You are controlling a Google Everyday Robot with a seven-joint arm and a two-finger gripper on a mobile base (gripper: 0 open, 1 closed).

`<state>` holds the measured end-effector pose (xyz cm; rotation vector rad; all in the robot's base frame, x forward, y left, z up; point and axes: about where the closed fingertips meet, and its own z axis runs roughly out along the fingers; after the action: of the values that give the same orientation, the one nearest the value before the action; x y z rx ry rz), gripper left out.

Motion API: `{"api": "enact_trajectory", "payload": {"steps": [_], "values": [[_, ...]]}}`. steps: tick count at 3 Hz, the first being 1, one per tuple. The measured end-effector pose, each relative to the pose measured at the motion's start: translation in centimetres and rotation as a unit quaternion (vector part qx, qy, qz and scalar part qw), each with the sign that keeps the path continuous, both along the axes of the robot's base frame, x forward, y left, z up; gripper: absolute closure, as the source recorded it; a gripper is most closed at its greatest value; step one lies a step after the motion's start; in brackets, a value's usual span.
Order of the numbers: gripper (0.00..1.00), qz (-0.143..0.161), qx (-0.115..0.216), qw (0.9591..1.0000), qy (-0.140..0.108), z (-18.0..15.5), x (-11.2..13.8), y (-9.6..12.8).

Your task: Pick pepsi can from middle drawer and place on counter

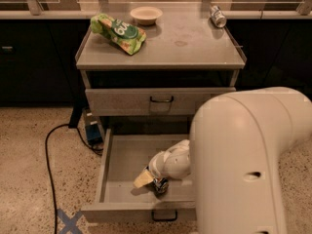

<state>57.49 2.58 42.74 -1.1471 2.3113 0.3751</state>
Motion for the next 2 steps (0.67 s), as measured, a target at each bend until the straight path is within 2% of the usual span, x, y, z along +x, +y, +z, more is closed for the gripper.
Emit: {"api": "enact_trajectory", "payload": {"steps": [1,2], "values": [[0.00,-0.008,0.009,0.9999,-0.007,0.2,0.7,0.4],[0.00,-0.016,-0.011,0.9998,0.000,-1.1,1.1,-1.0]]}}
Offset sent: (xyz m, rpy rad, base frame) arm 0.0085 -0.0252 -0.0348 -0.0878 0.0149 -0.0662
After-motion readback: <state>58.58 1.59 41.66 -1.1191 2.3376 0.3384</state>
